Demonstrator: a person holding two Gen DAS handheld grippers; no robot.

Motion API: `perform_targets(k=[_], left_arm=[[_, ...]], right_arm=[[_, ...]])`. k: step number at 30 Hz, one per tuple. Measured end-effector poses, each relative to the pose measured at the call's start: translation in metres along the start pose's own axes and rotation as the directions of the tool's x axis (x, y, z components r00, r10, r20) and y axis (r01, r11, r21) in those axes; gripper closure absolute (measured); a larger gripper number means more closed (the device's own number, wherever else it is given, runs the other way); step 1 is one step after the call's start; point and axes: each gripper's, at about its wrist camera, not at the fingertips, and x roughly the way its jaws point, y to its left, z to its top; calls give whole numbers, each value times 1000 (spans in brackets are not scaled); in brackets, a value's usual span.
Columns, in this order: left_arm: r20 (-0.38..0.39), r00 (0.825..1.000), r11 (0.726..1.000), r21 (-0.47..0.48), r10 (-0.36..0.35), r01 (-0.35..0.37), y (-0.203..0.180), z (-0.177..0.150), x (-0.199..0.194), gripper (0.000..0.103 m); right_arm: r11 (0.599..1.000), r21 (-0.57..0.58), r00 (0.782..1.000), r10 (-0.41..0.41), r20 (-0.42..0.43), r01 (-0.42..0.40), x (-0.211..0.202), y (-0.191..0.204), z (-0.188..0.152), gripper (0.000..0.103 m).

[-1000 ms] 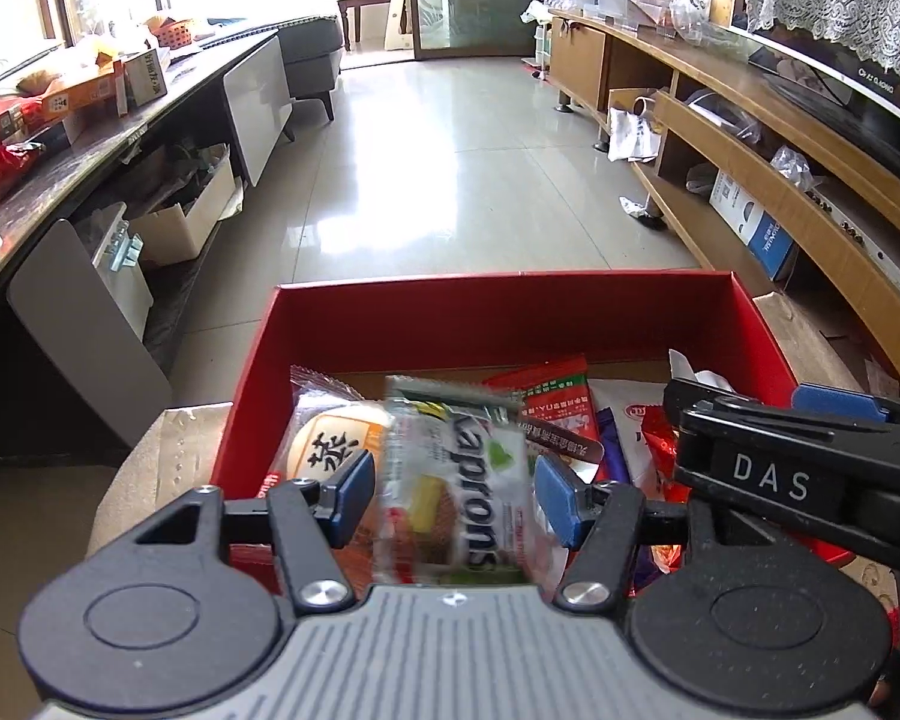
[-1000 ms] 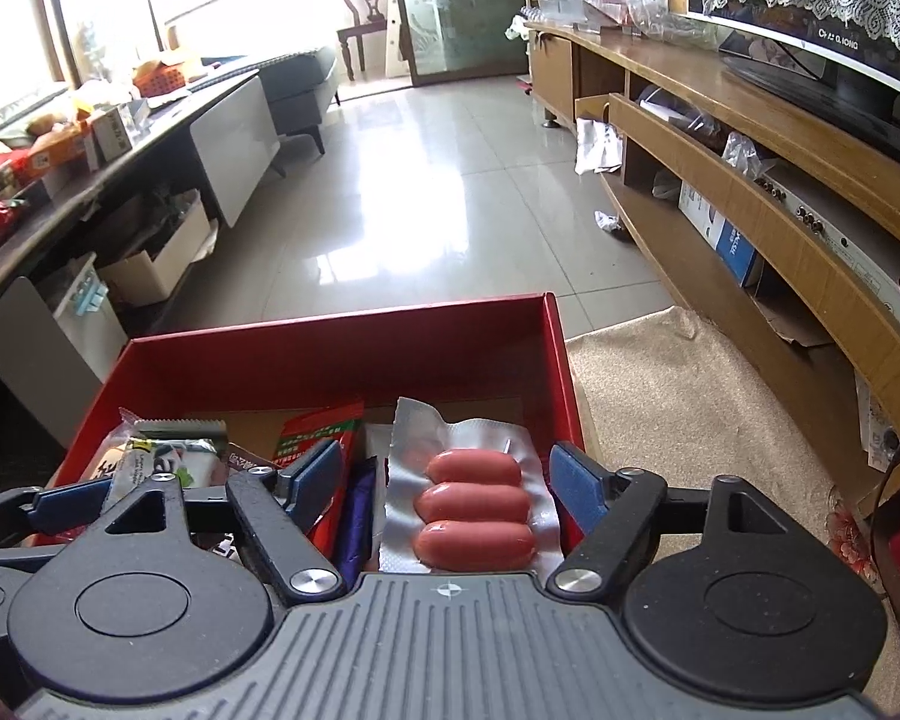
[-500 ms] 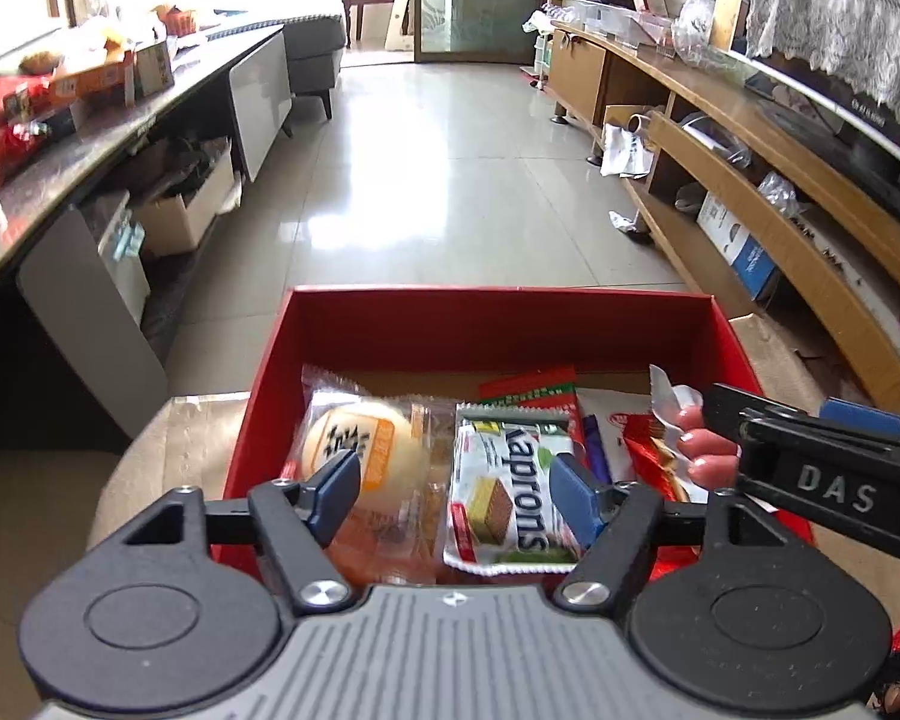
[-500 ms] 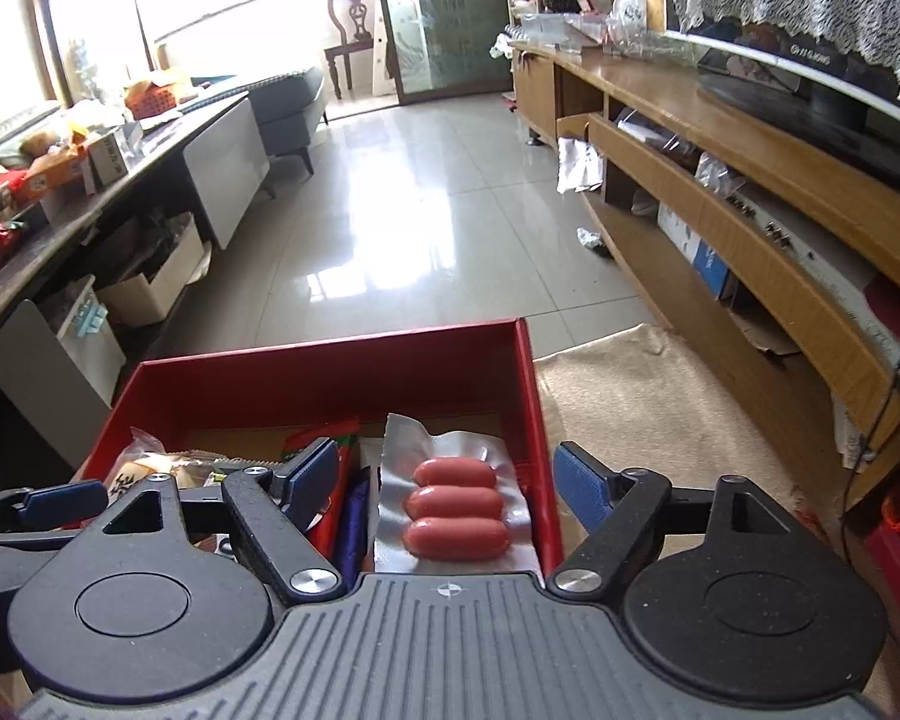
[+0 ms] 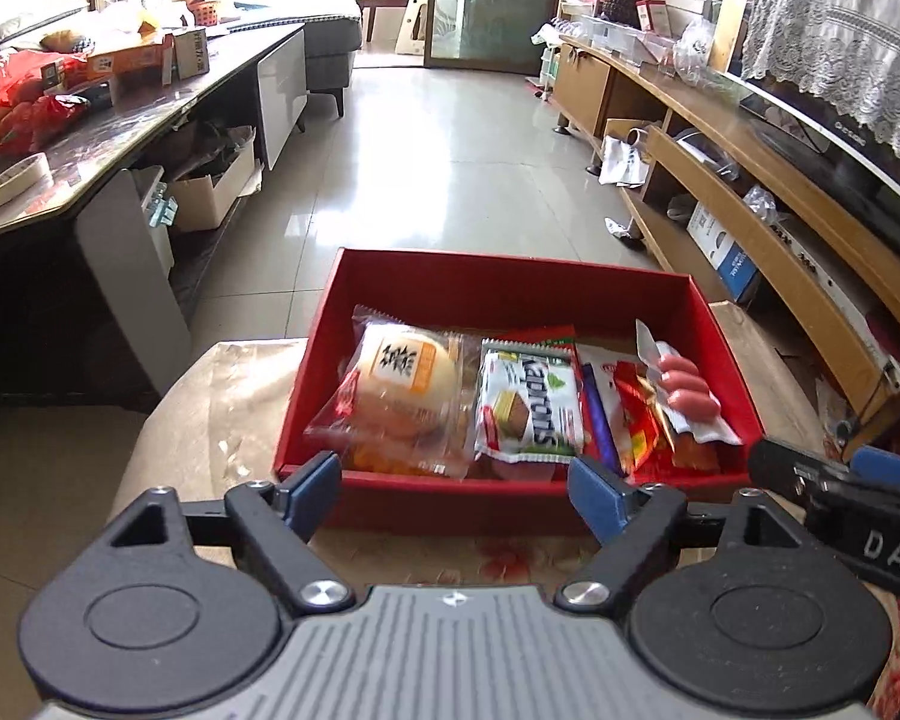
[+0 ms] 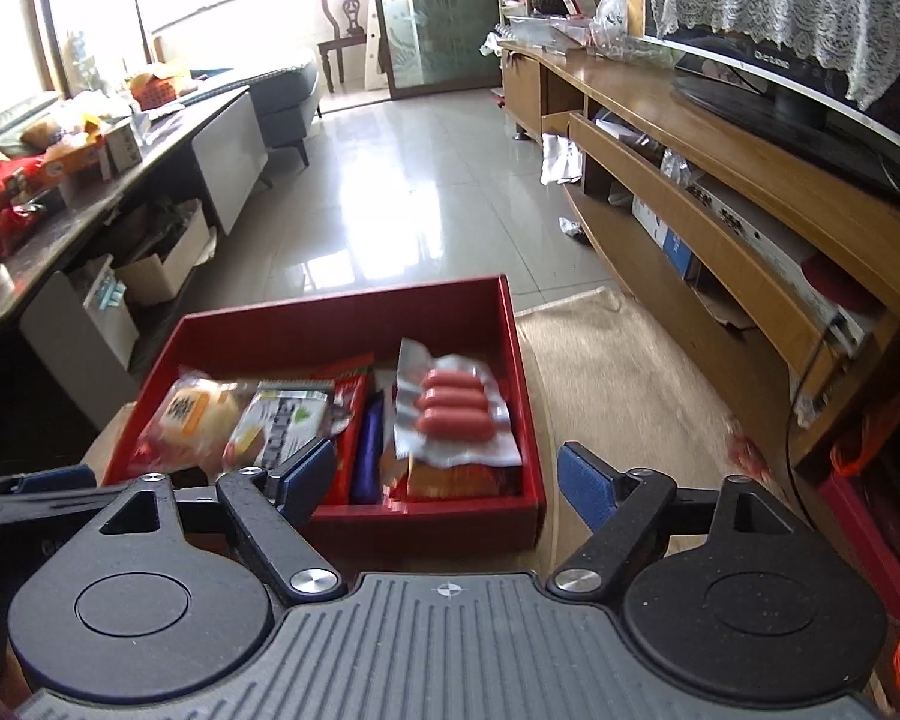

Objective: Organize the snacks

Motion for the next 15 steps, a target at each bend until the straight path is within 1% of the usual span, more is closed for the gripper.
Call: perform_targets(k=[4, 6, 11, 15], left_arm=[[15, 1000, 1000, 20, 24, -24, 4, -16, -16, 22], [30, 999, 999, 30, 28, -29, 5, -23, -25, 18], [67, 997, 999, 37, 24, -27, 9, -40, -46, 14], [95, 995, 998, 52, 16, -21, 9, -48, -60, 13]], right_arm=[[1000, -6, 1000, -14, -18, 14, -13, -2, -18, 17], [1000, -4, 1000, -16, -21, 16, -20, -3, -26, 17], [1000, -4, 1000, 0, -17, 0, -37, 0, -40, 17], [1000, -9, 1000, 24, -12, -24, -48, 5, -49, 16]])
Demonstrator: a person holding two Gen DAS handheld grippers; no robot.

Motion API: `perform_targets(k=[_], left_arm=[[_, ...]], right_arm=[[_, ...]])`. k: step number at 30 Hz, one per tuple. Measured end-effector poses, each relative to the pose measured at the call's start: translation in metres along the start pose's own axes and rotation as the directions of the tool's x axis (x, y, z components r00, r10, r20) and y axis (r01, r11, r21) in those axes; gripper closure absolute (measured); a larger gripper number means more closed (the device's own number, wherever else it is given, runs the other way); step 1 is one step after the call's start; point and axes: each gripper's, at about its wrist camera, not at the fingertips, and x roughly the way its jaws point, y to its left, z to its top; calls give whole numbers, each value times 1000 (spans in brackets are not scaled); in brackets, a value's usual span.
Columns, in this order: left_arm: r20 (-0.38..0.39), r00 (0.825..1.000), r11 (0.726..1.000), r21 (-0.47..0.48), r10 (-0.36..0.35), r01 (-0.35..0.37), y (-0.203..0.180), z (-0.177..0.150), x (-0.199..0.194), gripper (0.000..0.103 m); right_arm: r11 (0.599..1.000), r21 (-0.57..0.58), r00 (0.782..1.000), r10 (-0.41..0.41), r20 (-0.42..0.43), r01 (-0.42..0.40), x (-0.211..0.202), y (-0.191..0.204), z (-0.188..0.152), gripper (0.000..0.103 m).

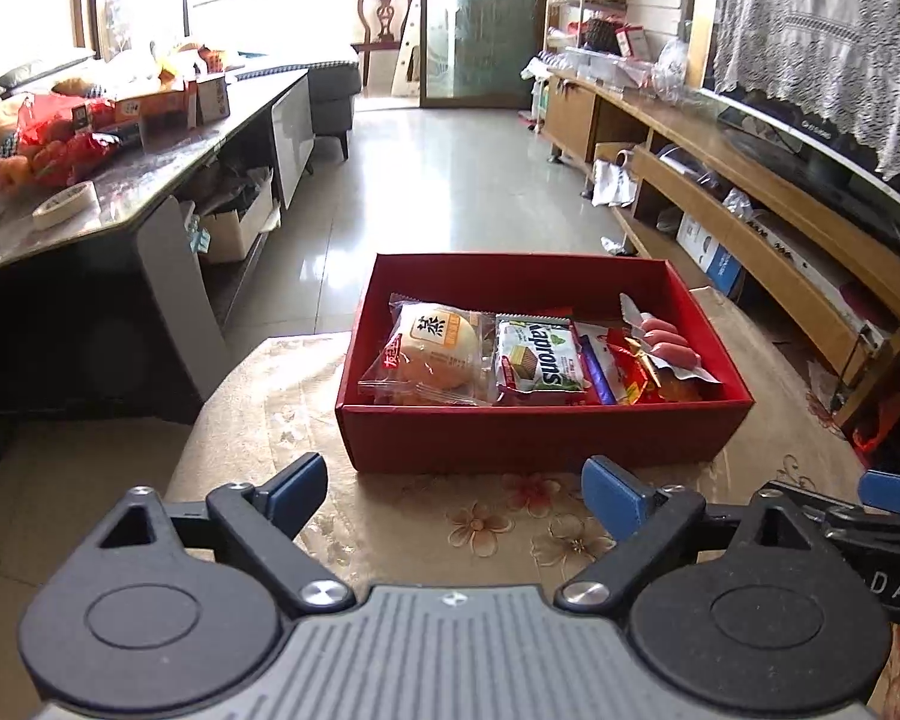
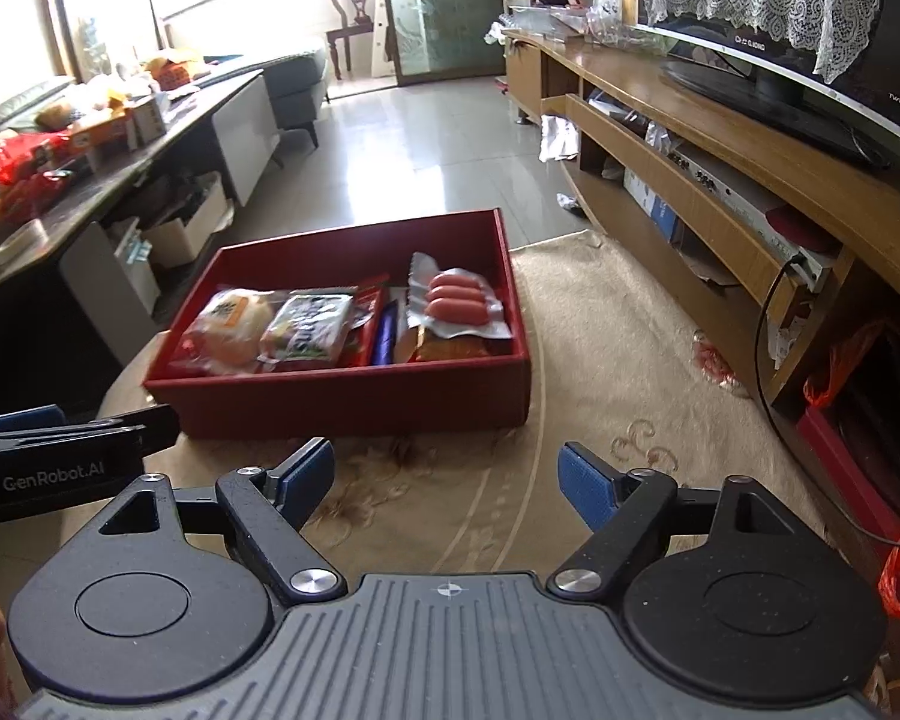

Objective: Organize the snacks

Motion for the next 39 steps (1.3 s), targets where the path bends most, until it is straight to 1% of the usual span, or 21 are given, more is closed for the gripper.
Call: perform_targets(k=[4, 8, 16, 19, 24, 31, 34, 39], left_arm=[[13, 1000, 1000, 4, -12, 12, 1, -6, -13, 13], [24, 999, 999, 5, -47, 46, 2, -10, -21, 12], [24, 996, 997, 16, -81, 81, 3, -11, -25, 12], [12, 995, 996, -7, -94, 94, 6, -11, -23, 12], [19, 996, 996, -25, -87, 88, 7, -11, -23, 12], [24, 993, 991, -73, -115, 117, 12, -14, -21, 12], [53, 993, 991, -72, -105, 108, 12, -15, -22, 12], [65, 994, 994, -58, -91, 95, 10, -15, -22, 12]], right_arm=[[1000, -13, 1000, 6, 11, -6, -8, 3, -7, 16], [1000, -22, 1000, 7, 23, -7, -14, 4, -10, 16], [999, -39, 999, -6, 42, 8, -17, 6, -11, 16], [999, -42, 999, -5, 40, 7, -16, 7, -12, 16], [998, -63, 999, -6, 36, 8, -15, 11, -14, 16], [997, -77, 999, -1, 33, 4, -14, 13, -13, 16], [997, -79, 999, -1, 33, 3, -14, 12, -13, 16], [996, -84, 1000, -3, 27, 5, -13, 14, -13, 16]])
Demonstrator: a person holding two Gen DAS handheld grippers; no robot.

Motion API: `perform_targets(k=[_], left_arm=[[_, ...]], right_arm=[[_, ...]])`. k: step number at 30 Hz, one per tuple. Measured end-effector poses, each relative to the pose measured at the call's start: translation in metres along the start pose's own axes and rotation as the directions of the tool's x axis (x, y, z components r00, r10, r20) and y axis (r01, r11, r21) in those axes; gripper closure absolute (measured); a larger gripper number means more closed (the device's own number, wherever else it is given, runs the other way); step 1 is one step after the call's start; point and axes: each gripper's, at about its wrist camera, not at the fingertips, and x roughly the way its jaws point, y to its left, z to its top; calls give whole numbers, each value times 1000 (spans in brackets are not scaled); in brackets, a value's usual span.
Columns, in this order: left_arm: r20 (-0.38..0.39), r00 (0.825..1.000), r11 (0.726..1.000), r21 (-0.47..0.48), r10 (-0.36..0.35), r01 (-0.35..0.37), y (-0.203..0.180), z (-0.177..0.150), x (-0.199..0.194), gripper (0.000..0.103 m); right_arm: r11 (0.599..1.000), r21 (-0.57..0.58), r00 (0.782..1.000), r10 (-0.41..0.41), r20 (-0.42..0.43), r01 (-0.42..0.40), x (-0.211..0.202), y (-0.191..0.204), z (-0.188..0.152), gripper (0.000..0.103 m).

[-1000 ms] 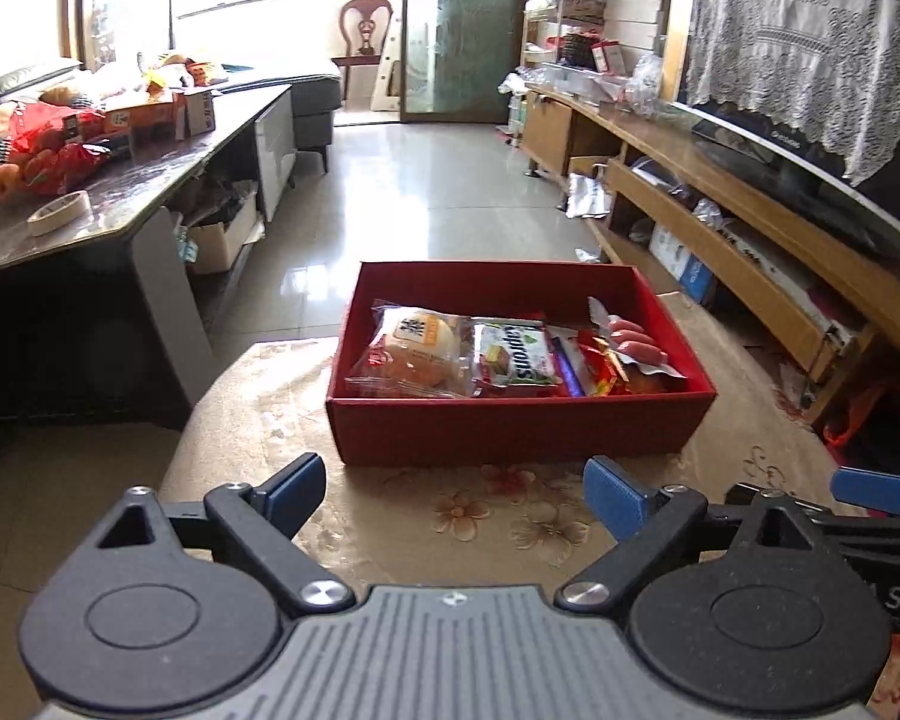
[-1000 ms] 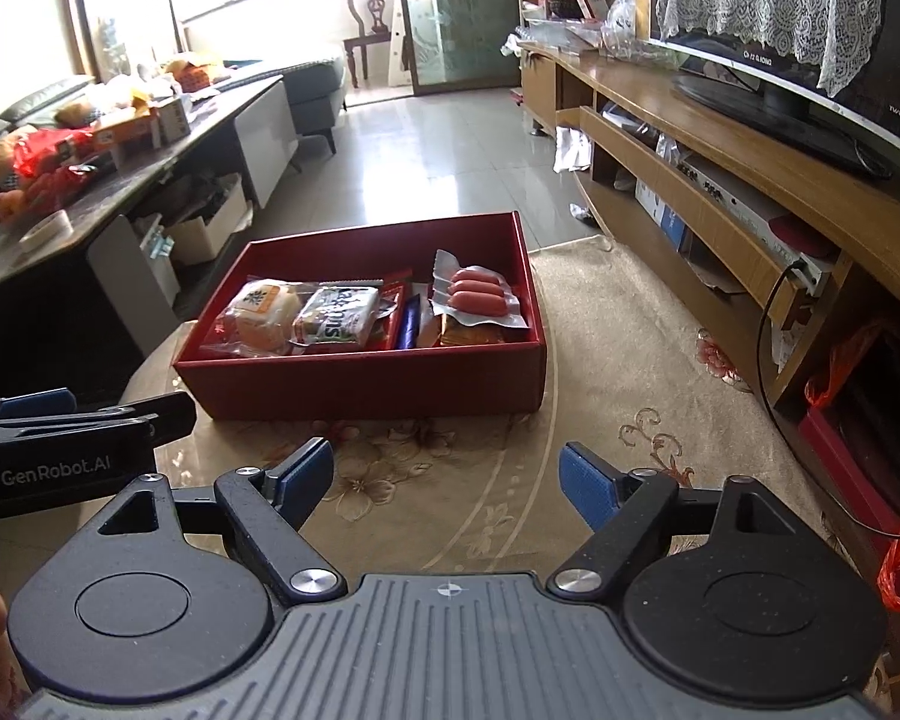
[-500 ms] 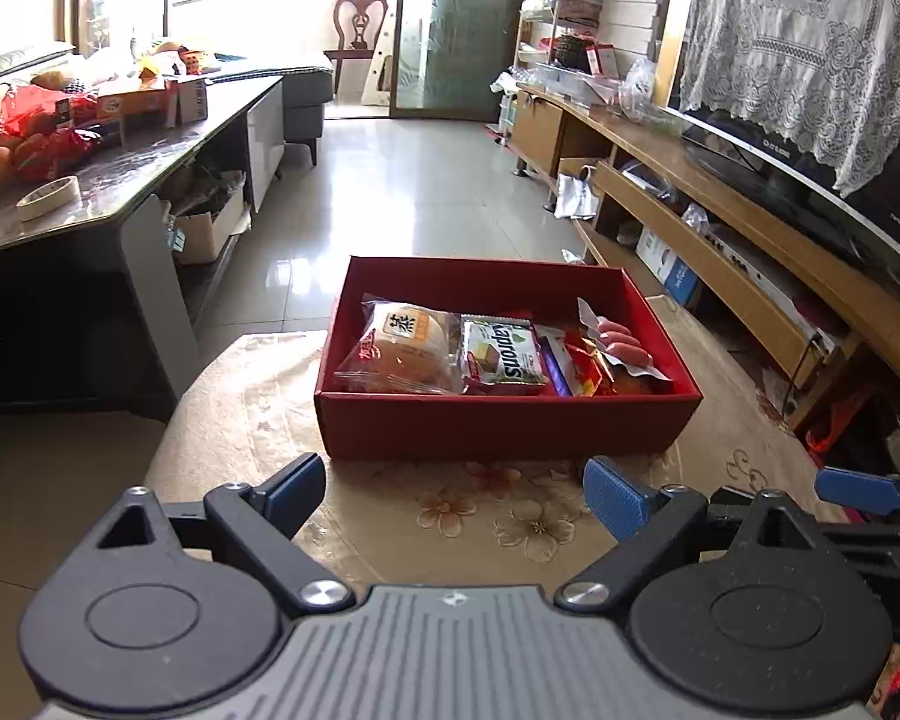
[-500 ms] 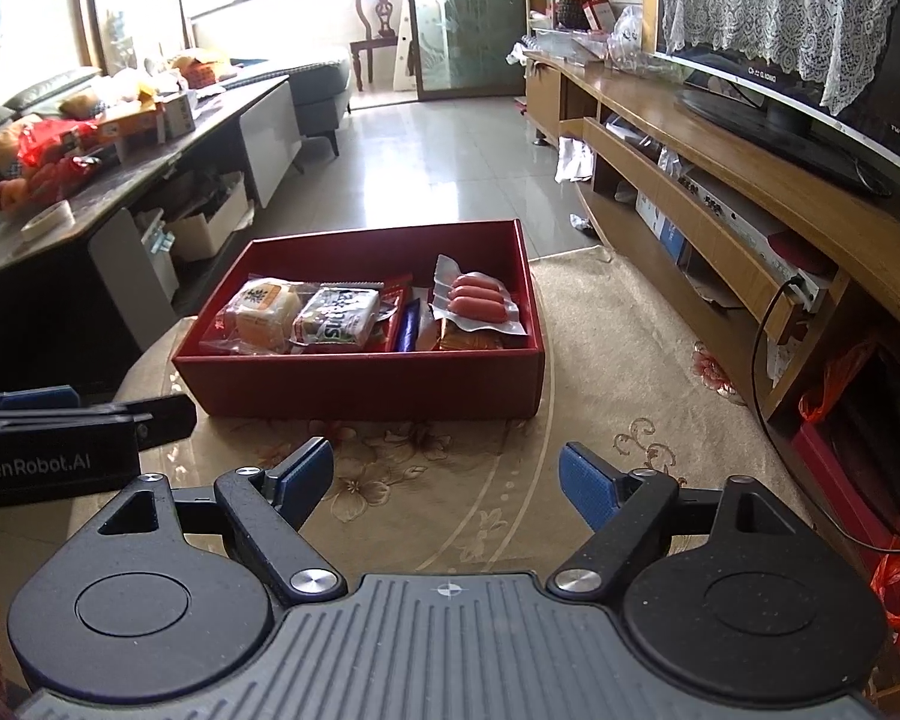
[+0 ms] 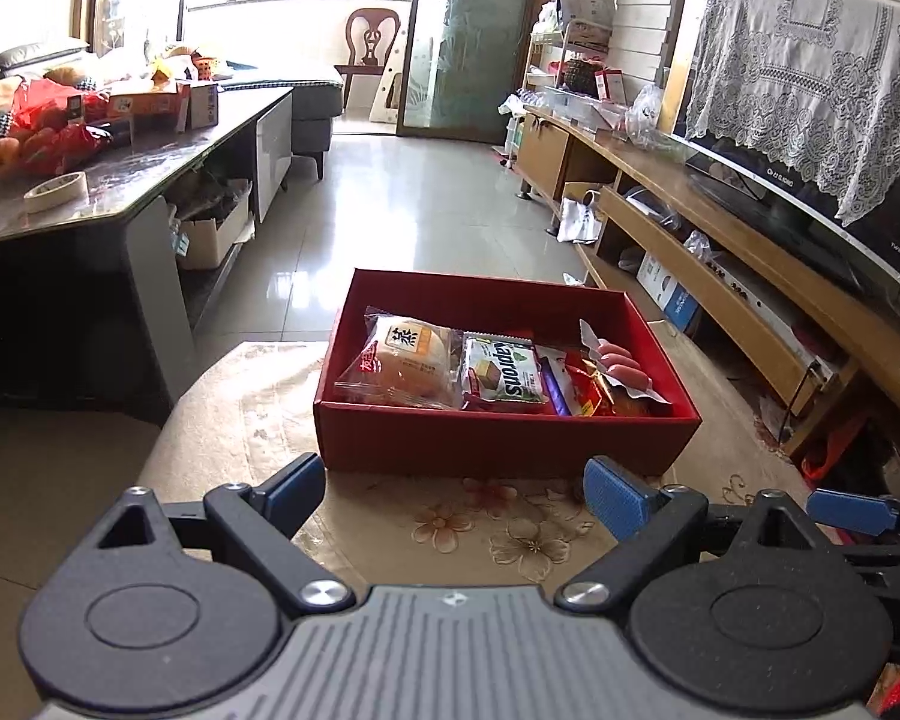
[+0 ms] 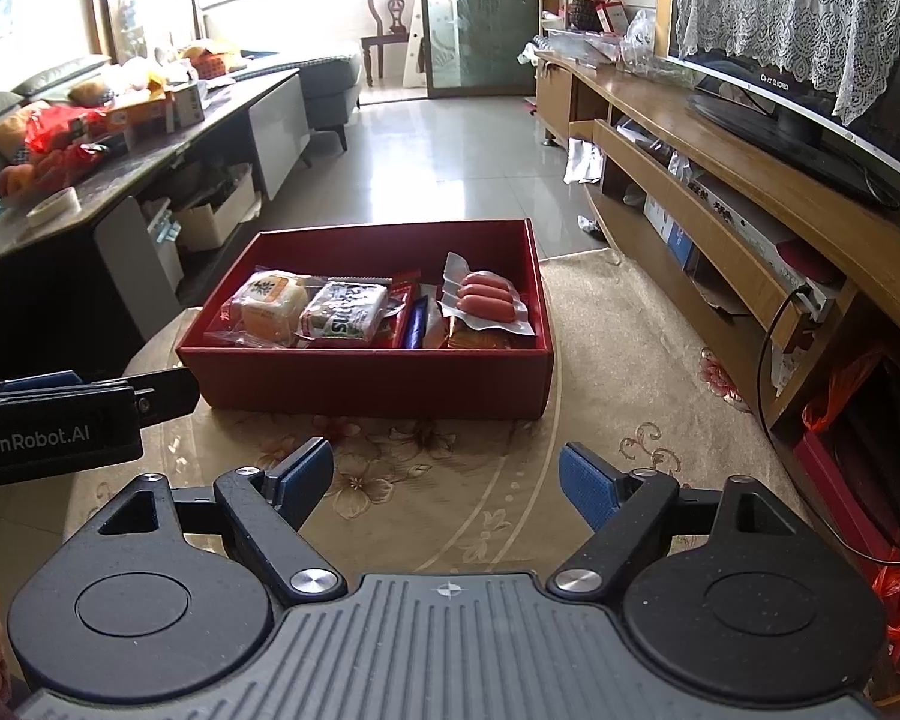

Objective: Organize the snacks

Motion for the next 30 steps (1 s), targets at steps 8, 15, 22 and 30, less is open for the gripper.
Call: perform_targets(k=[8, 15, 22, 30], left_arm=[[-7, 1000, 1000, 17, 18, -18, -2, -3, 2, 12], [-14, 999, 999, 33, 38, -38, -3, -7, 0, 12], [-35, 997, 997, 48, 63, -61, -2, -9, 0, 12], [-64, 995, 996, 48, 74, -71, -1, -13, 4, 12]], right_arm=[[1000, -7, 1000, -8, -11, 8, 1, 1, 0, 16], [1000, -17, 999, -21, -33, 20, 5, 2, -2, 16], [999, -6, 998, -34, -48, 34, 6, -3, -3, 16], [999, -17, 998, -33, -53, 33, 5, -1, -5, 15]])
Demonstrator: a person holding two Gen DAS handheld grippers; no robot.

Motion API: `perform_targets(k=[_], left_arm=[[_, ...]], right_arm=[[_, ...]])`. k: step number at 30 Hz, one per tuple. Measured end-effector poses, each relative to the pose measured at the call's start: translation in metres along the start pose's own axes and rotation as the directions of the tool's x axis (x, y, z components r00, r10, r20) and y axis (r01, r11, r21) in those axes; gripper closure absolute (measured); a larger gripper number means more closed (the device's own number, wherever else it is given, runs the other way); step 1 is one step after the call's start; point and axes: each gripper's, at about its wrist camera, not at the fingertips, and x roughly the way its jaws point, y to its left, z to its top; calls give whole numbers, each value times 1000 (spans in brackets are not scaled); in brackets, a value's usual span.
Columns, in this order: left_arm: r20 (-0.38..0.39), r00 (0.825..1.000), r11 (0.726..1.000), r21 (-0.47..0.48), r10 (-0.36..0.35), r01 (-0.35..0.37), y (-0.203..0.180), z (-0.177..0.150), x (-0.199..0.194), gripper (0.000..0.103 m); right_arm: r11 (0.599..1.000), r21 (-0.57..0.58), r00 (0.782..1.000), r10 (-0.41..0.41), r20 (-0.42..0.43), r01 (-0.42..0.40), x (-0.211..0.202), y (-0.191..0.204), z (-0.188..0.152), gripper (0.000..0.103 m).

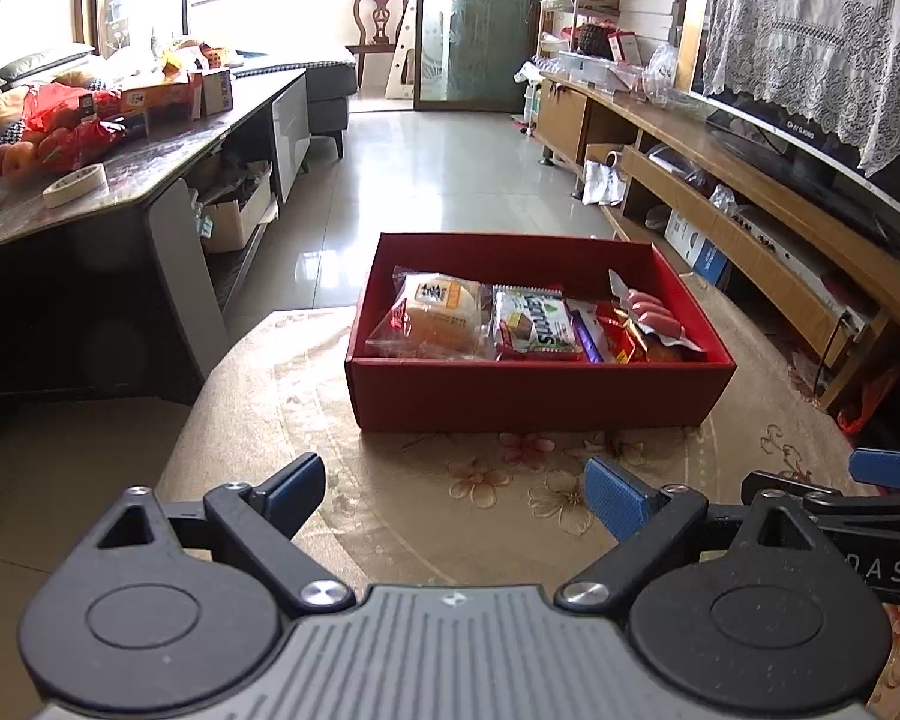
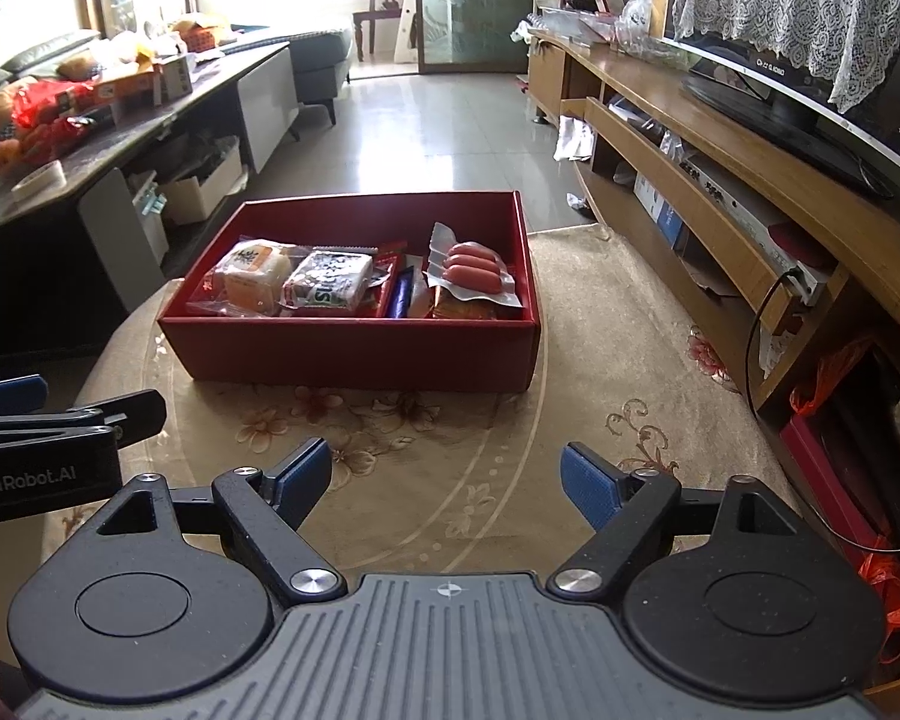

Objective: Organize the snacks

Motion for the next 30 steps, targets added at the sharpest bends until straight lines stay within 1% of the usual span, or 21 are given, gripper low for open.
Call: perform_targets(k=[7, 15, 30], left_arm=[[-35, 999, 1000, 4, -1, 2, -3, -5, 5, 12], [-56, 998, 1000, 20, -2, 3, -6, -7, 8, 12], [-75, 997, 1000, 23, 4, -3, -6, -10, 11, 12]], right_arm=[[1000, 4, 1000, -3, -11, 3, 2, -2, 0, 15], [1000, -8, 1000, -1, -14, 1, 3, -1, -1, 14], [1000, -20, 1000, 2, -21, -2, 5, 2, -1, 13]])
